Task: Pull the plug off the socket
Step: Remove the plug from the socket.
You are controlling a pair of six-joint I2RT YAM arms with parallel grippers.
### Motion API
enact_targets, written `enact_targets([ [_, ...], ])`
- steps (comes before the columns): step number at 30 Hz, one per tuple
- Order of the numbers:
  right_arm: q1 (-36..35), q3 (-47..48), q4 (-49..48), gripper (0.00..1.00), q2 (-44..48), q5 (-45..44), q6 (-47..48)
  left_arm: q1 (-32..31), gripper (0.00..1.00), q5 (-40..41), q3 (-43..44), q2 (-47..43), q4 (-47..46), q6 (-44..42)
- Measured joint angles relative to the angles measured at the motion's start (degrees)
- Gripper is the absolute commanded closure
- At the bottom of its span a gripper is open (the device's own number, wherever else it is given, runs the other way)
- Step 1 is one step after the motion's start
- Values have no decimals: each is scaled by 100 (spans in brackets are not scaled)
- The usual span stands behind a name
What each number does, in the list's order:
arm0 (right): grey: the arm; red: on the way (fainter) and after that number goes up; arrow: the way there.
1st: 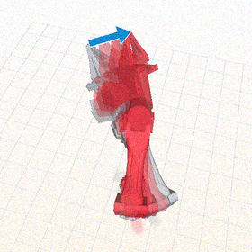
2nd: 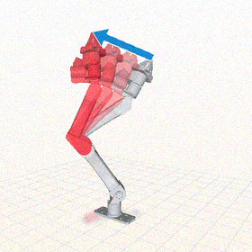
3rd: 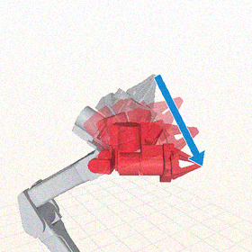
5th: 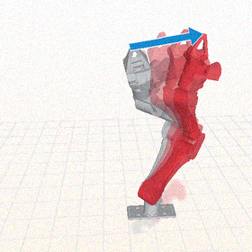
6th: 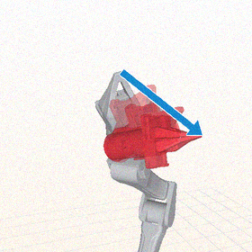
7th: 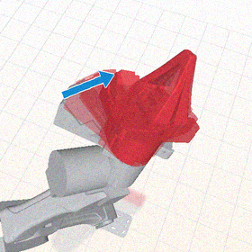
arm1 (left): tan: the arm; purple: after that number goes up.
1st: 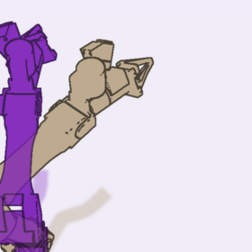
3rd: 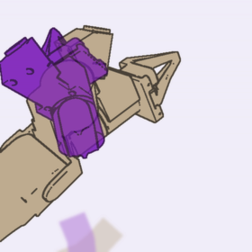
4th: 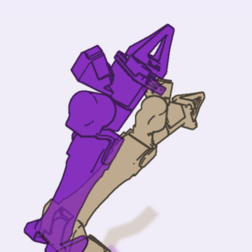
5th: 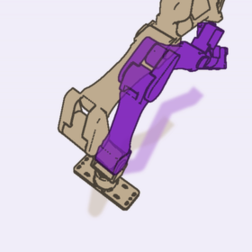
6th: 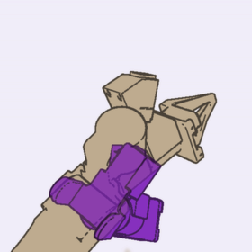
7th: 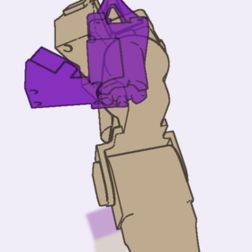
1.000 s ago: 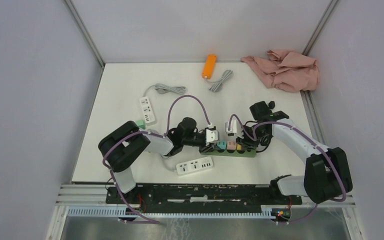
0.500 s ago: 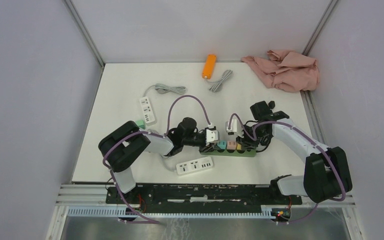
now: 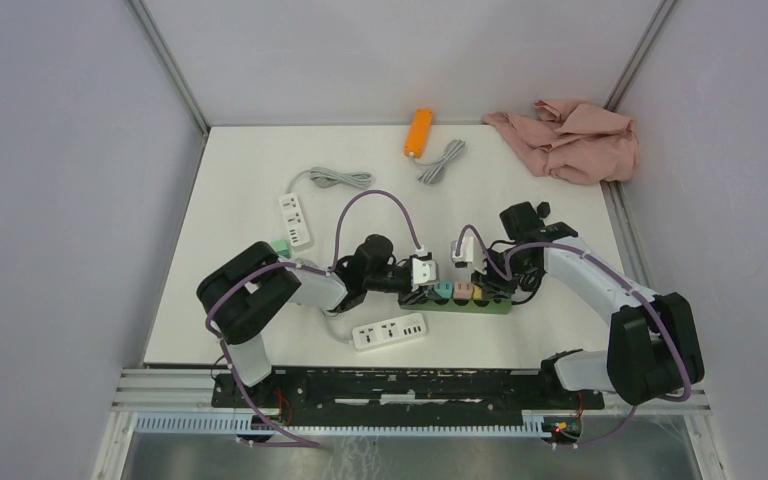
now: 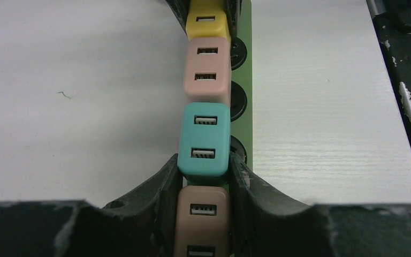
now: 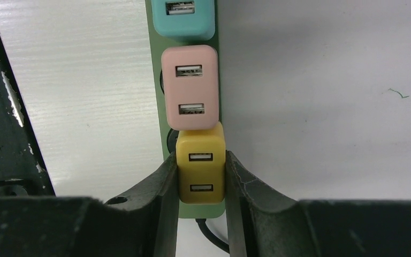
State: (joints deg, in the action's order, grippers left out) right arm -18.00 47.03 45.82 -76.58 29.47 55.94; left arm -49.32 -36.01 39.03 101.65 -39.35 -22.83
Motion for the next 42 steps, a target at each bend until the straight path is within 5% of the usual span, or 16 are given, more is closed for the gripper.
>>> enact_targets([
  [29,317,-11,476,100,90,616,984,-44,97,-37,15,0,-22,0],
  [42,282,59,387,100,98,442,389,-37,97,-63,24,0,-22,2],
])
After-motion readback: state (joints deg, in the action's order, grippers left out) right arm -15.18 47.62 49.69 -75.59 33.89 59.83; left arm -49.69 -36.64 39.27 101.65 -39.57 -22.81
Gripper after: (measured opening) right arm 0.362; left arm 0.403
